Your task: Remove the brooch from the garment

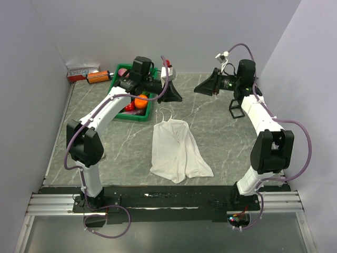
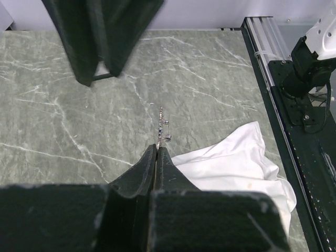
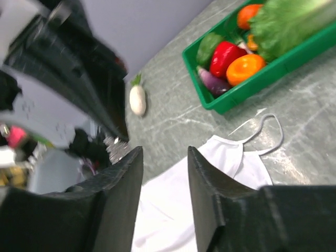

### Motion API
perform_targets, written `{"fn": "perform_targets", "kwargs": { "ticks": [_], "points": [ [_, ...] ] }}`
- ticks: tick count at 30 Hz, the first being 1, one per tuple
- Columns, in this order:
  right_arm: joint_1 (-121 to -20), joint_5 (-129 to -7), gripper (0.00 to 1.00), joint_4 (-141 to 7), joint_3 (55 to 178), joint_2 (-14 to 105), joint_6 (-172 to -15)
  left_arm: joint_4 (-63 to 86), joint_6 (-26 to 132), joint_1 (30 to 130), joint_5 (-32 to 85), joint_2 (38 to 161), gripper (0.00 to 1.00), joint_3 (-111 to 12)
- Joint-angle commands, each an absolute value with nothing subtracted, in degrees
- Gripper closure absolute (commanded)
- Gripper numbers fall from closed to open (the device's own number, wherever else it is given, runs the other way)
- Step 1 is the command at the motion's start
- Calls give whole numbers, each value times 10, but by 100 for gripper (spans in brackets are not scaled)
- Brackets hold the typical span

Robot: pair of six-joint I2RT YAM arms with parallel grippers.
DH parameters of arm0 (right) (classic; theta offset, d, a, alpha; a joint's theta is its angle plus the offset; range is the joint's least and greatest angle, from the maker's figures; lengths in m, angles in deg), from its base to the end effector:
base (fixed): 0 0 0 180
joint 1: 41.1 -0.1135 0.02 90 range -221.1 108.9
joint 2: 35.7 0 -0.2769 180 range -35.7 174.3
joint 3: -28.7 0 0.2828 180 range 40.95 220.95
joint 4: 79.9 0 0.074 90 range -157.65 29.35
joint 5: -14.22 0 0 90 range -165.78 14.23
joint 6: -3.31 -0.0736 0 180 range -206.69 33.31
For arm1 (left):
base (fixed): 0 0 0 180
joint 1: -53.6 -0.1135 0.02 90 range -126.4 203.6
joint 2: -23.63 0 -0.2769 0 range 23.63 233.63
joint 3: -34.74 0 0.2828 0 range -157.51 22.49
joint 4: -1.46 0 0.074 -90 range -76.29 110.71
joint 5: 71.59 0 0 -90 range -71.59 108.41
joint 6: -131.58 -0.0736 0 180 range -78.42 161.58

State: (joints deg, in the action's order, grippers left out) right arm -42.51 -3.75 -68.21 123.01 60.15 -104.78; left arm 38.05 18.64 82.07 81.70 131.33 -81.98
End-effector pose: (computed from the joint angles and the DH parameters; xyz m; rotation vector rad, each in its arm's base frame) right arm 0.4232 0.0804 0.3592 -0.6759 1.7075 1.3537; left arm 0.3892 -0.2859 0.3721 1.4062 1.3493 -1.1772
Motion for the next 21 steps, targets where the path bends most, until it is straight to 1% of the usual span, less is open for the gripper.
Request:
{"fn": "perform_targets", "kwargs": {
  "ticks": [1,3,5,8,10,11,16,17,19,20,21],
  "points": [
    [-454,28,50,-604,1253,560,-908,364,189,818,842,1287,99,-821],
    [-465,46,48,-582,1259,557,-882,362,191,818,841,1287,99,-820],
    [-476,47,47,-523,1269,557,-822,360,193,818,842,1286,99,-818],
    [-489,41,52,-457,1288,561,-762,357,198,818,842,1285,99,-817],
    [-494,37,55,-450,1292,561,-751,357,199,818,842,1285,99,-817],
    [-494,34,58,-447,1292,560,-749,357,199,818,842,1284,99,-817],
    [-495,29,68,-451,1297,566,-759,355,201,818,844,1284,99,-816],
    [-494,28,73,-455,1296,566,-763,355,201,818,844,1284,99,-816],
    [-494,29,77,-460,1296,568,-769,352,202,818,844,1285,99,-817],
    [-495,29,82,-463,1296,569,-771,352,203,818,844,1285,99,-817],
    [-496,29,84,-466,1296,570,-772,352,204,818,845,1286,99,-817]
  ]
}}
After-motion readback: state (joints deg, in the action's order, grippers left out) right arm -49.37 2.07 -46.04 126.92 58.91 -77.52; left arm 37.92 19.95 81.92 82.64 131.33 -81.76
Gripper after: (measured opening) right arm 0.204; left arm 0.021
